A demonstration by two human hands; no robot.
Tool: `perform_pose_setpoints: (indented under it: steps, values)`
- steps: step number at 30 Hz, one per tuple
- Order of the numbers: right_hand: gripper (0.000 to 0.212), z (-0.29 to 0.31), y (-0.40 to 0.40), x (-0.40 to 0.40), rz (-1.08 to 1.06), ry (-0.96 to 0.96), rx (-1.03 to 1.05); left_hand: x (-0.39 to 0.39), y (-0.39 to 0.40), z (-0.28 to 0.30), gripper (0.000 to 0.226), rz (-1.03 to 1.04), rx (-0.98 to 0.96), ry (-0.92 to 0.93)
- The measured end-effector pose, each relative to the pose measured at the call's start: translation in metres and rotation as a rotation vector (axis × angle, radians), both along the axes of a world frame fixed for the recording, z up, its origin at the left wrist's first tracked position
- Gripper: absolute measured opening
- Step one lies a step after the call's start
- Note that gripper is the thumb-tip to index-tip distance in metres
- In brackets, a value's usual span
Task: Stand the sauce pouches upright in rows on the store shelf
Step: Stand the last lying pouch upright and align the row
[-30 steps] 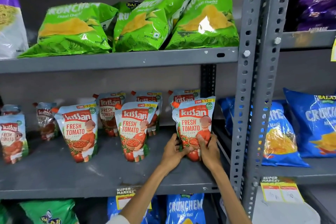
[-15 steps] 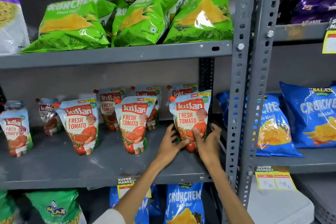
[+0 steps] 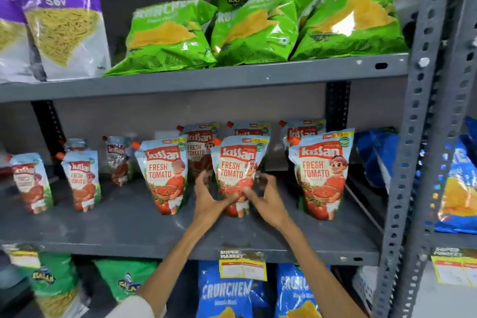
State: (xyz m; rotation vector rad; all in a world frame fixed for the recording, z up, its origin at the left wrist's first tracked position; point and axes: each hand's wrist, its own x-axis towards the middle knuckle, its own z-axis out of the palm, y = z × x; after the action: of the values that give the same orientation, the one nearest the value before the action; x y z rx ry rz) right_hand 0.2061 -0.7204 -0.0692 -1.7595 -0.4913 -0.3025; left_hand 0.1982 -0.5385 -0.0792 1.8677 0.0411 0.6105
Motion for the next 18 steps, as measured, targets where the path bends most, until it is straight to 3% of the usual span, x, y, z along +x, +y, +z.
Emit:
perform_pose_setpoints:
  steps: [2, 4, 6, 18]
  values:
    - [0.06, -0.005, 0.01, 0.004, 0.175, 0.061, -0.083, 0.005, 0.013, -0.003, 0.101, -0.22, -0.027, 0.122]
    - [0.055, -0.009, 0.016, 0.006, 0.222, 0.053, -0.114, 0.009, 0.018, -0.003, 0.081, -0.355, -0.061, 0.17]
    - [0.056, -0.013, 0.017, 0.007, 0.195, 0.065, -0.09, 0.012, 0.015, -0.004, 0.07, -0.354, -0.064, 0.154]
    - [0.037, -0.02, -0.004, 0.011, 0.042, 0.076, -0.062, 0.017, -0.02, -0.013, 0.06, -0.324, -0.069, 0.042]
